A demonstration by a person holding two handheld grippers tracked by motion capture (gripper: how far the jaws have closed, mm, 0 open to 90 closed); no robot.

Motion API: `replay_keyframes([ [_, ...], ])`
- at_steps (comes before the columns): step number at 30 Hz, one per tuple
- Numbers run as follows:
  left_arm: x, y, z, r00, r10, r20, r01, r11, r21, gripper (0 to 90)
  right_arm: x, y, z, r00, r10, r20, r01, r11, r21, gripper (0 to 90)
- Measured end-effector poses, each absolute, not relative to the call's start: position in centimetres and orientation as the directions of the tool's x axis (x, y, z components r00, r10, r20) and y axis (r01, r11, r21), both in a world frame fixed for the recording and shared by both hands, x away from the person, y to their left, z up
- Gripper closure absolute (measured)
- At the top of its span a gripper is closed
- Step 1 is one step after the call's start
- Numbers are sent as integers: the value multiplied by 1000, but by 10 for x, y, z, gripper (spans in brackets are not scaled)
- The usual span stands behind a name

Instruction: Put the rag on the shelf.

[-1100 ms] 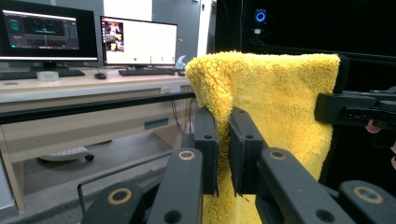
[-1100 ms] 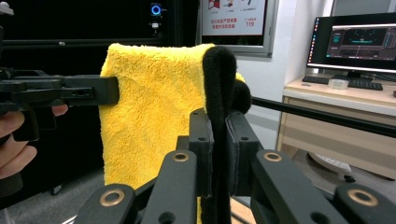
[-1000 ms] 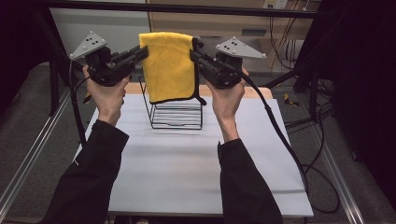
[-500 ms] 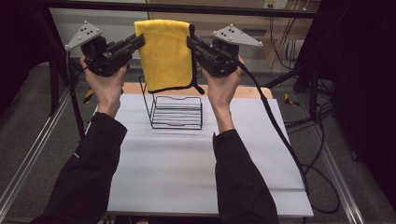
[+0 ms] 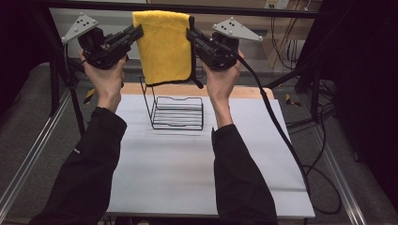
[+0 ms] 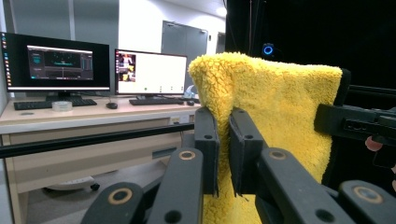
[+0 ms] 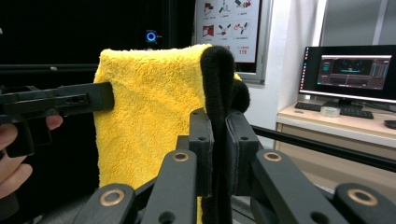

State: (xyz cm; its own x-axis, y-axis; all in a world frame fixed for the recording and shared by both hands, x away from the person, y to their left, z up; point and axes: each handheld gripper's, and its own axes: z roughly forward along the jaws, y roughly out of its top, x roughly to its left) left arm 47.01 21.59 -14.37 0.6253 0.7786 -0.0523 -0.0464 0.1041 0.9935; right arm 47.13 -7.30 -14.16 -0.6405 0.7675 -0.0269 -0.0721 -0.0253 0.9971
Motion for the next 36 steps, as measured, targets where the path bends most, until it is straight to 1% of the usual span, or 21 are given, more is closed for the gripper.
replay_keyframes([
  [6, 478, 213, -140, 617, 786, -40, -56, 94, 994, 826, 477, -73, -139, -630, 775, -42, -89, -18, 996, 829],
  [14, 487, 212, -132, 609, 793, -29, -72, 91, 993, 826, 488, -73, -131, -629, 777, -32, -90, -31, 995, 828],
  [20, 498, 214, -137, 603, 796, -51, -57, 106, 993, 826, 500, -70, -132, -622, 782, -34, -81, -21, 996, 828],
  [31, 512, 220, -141, 595, 803, -31, -57, 81, 995, 826, 516, -62, -131, -622, 782, -49, -78, 0, 997, 827],
  [36, 515, 223, -153, 596, 803, -22, -42, 59, 997, 826, 522, -57, -142, -618, 782, -79, -74, 43, 996, 827],
])
